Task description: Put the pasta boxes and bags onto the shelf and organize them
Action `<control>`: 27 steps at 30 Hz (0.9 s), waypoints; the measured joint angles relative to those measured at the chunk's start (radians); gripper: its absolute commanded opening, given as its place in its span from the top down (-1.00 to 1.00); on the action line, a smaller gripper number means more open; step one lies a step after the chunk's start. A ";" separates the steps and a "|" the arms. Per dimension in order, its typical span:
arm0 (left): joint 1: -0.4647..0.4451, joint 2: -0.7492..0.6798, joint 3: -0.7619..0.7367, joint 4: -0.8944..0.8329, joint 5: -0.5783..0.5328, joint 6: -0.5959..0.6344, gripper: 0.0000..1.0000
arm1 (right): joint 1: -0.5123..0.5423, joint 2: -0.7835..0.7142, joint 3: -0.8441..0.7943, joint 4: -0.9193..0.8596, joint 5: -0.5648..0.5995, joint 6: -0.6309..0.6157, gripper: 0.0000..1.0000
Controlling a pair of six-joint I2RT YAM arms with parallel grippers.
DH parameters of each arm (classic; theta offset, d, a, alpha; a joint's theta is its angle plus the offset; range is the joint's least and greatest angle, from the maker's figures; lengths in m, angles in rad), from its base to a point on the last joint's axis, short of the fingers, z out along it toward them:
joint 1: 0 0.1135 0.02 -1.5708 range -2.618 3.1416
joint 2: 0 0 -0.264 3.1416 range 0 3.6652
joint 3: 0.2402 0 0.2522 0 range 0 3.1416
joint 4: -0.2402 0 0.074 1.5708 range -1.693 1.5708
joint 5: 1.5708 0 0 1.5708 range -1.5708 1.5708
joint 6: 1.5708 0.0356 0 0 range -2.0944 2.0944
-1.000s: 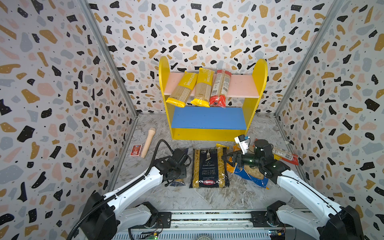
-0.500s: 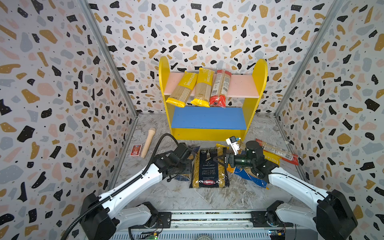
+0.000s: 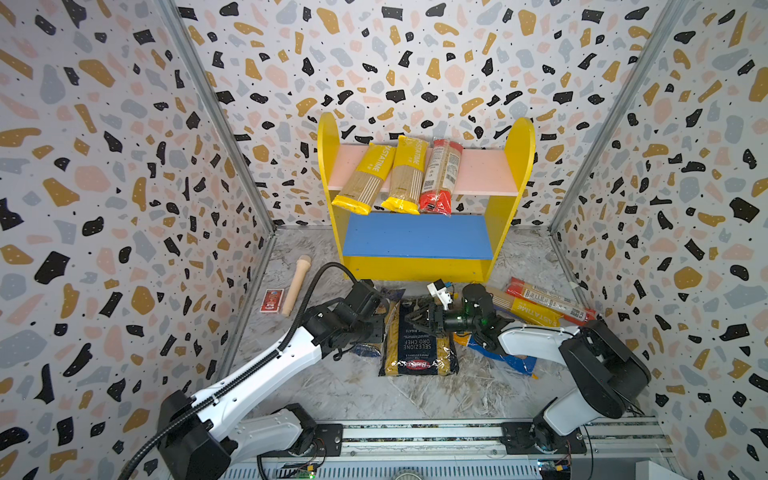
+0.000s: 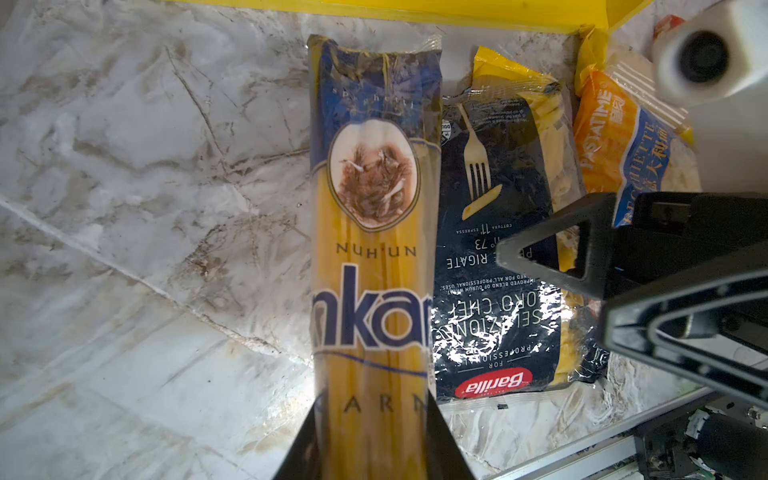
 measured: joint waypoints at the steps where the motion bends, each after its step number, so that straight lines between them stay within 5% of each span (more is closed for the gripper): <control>1: 0.000 -0.001 0.000 0.000 0.002 0.000 0.79 | 0.006 0.014 0.017 0.004 0.001 0.007 -0.81; 10: -0.001 -0.012 0.006 -0.001 0.021 0.016 0.79 | 0.029 0.110 0.127 0.035 0.019 0.061 -0.82; 21: -0.001 -0.039 -0.034 0.079 0.021 0.026 0.81 | 0.067 0.109 0.173 -0.221 0.095 0.012 -0.81; 27: 0.000 -0.043 -0.060 0.121 0.032 0.018 0.81 | 0.071 0.133 0.164 -0.151 0.073 0.062 -0.82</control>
